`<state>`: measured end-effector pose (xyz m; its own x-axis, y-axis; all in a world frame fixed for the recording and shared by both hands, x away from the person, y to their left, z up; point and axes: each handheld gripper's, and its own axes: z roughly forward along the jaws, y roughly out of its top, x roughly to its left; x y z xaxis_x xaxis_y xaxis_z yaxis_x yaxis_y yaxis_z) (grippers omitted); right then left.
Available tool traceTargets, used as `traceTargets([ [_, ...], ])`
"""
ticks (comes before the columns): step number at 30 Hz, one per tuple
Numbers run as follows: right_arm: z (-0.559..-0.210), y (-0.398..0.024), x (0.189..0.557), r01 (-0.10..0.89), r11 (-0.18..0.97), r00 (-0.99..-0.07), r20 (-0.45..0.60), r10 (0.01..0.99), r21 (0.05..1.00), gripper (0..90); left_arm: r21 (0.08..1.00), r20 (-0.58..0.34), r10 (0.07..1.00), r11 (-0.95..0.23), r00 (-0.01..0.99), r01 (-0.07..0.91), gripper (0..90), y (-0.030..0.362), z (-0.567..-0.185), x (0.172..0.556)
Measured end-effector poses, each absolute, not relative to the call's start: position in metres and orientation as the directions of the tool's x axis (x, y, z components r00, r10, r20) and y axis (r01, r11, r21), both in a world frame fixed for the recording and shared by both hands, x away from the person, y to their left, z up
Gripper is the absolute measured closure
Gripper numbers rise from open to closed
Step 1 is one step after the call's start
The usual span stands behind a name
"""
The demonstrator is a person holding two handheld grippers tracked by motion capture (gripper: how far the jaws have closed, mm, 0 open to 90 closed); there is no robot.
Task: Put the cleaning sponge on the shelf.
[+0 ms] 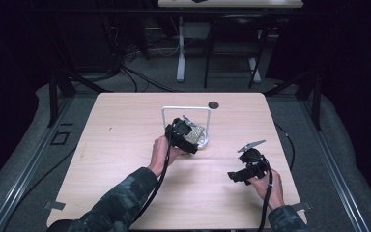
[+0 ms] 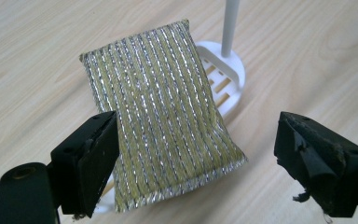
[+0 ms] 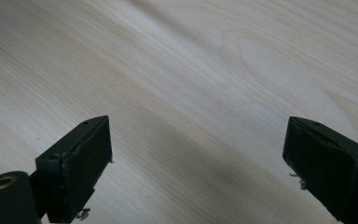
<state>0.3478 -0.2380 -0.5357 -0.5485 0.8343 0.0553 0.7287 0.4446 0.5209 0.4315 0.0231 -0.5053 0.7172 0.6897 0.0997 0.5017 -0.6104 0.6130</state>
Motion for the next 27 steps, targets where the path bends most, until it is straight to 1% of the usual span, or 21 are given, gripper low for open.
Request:
traceTargets([
  [6,-0.536,-0.238,0.348,0.729,0.444,-0.548,0.055,0.835,0.521,7.6,0.606,0.099,0.67,-0.627,0.736,0.489,11.9,0.033,-0.496,0.421],
  [10,-0.535,-0.238,0.348,0.729,0.448,-0.549,0.051,0.834,0.518,7.6,0.607,0.118,0.661,-0.638,0.741,0.473,10.9,0.042,-0.489,0.414],
  [19,-0.536,-0.237,0.348,0.729,0.451,-0.552,0.052,0.832,0.514,7.7,0.602,0.119,0.664,-0.64,0.738,0.478,8.7,0.064,-0.479,0.403],
  [27,-0.536,-0.237,0.348,0.726,0.448,-0.551,0.052,0.833,0.522,7.7,0.593,0.141,0.671,-0.646,0.727,0.481,6.5,0.09,-0.472,0.388],
])
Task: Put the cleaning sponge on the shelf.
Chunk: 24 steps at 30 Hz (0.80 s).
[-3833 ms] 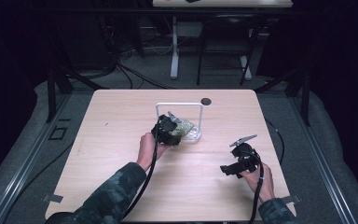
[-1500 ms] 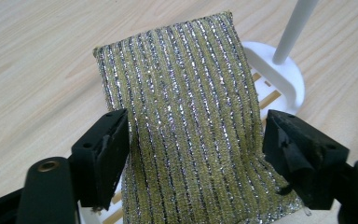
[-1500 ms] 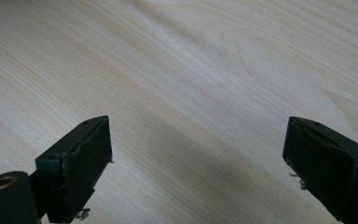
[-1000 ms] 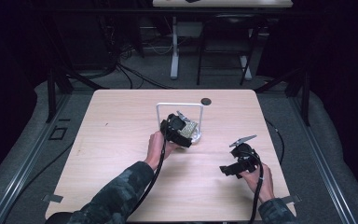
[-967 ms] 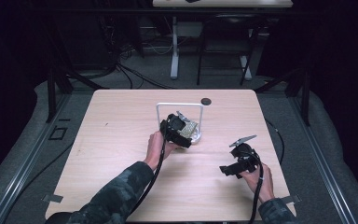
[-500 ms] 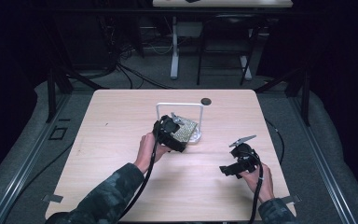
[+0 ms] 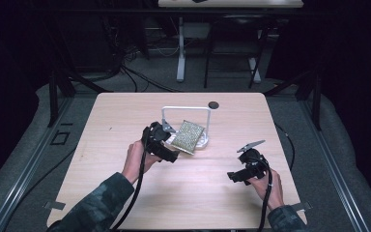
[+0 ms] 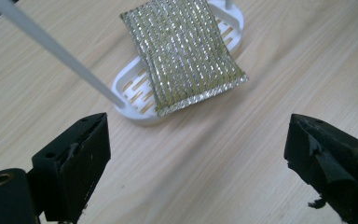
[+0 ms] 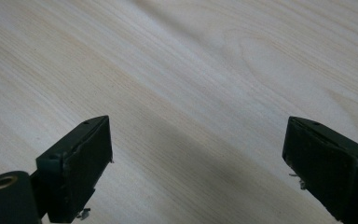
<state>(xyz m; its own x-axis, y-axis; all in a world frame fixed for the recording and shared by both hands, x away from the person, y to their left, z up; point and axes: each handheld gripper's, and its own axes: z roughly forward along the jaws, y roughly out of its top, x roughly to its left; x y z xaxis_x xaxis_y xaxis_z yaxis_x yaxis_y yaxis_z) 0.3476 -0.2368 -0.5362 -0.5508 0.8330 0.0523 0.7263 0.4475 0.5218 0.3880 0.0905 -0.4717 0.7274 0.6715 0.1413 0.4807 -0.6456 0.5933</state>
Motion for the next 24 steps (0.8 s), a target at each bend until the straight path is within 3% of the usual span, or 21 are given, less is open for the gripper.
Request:
traceTargets([
  [15,-0.536,-0.237,0.347,0.73,0.449,-0.551,0.055,0.833,0.515,8.2,0.564,0.145,0.723,-0.622,0.676,0.544,0.6,0.148,-0.479,0.367],
  [24,-0.536,-0.238,0.347,0.728,0.453,-0.552,0.049,0.832,0.514,8.5,0.558,0.103,0.785,-0.554,0.611,0.618,0.0,0.192,-0.492,0.348],
])
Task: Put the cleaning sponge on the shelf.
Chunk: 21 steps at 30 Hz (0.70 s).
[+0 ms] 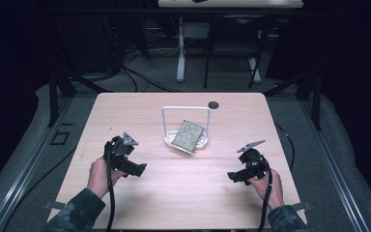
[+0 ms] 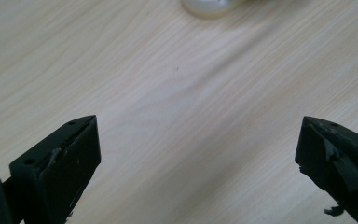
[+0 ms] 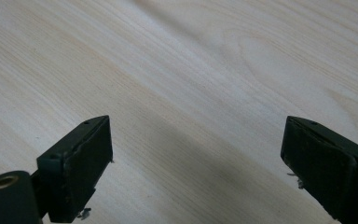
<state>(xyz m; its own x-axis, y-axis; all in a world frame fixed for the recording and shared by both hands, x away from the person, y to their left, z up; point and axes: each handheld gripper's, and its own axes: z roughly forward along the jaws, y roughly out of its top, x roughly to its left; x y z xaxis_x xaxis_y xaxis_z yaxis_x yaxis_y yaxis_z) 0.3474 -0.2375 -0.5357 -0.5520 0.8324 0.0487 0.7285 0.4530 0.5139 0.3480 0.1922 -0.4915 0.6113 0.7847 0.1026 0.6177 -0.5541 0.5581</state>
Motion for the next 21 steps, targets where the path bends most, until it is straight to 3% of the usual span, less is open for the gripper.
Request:
traceTargets([
  [10,-0.538,-0.233,0.348,0.725,0.464,-0.562,0.049,0.825,0.509,9.3,0.525,0.068,0.851,-0.475,0.521,0.706,0.0,0.235,-0.519,0.329],
  [21,-0.536,-0.236,0.348,0.722,0.463,-0.562,0.046,0.826,0.515,9.3,0.508,0.084,0.859,-0.473,0.505,0.72,0.0,0.241,-0.529,0.333],
])
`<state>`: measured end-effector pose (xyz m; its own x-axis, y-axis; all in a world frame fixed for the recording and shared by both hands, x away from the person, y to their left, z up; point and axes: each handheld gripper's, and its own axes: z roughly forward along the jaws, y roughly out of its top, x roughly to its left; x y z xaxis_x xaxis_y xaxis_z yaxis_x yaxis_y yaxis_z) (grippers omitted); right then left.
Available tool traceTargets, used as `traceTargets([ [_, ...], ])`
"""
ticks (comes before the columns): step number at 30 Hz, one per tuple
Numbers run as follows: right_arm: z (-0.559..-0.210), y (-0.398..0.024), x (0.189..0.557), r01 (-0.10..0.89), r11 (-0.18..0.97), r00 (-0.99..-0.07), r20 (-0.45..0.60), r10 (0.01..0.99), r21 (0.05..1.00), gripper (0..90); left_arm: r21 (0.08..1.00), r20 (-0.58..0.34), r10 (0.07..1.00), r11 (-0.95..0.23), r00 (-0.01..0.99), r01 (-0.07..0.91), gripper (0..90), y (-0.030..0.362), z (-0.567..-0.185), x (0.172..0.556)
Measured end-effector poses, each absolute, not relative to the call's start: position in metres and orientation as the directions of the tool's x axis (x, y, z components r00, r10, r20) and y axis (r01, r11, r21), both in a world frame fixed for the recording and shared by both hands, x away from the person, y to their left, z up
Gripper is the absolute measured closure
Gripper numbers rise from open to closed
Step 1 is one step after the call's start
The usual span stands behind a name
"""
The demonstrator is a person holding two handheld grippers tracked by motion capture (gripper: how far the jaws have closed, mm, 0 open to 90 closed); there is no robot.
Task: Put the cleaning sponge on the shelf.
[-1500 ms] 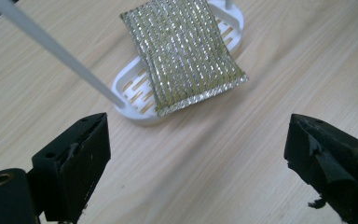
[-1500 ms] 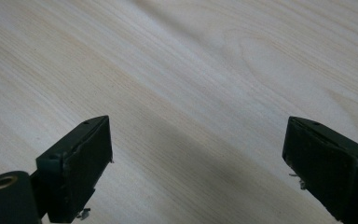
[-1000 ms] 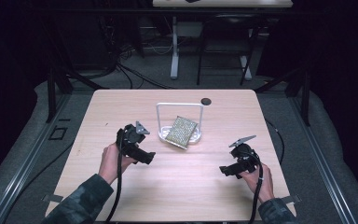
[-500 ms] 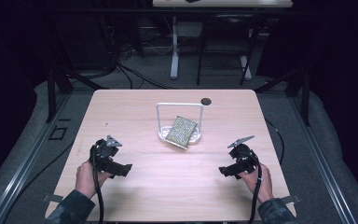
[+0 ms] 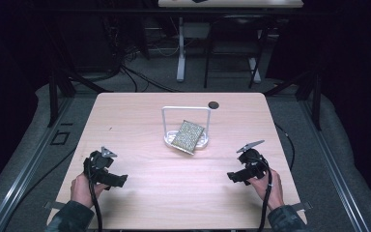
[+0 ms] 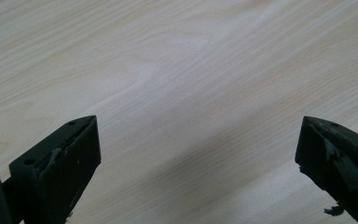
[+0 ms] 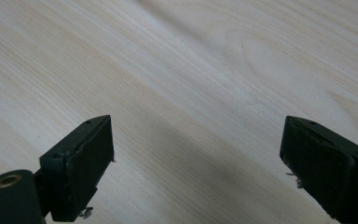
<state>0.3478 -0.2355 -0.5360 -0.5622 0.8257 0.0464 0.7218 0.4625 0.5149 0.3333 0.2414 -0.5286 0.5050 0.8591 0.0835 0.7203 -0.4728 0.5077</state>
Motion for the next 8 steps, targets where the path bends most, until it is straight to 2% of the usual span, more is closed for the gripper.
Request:
traceTargets([
  [8,-0.5365,-0.2364,0.3491,0.724,0.465,-0.563,0.048,0.825,0.51,9.6,0.499,0.08,0.852,-0.484,0.517,0.719,0.0,0.2384,-0.532,0.3346],
])
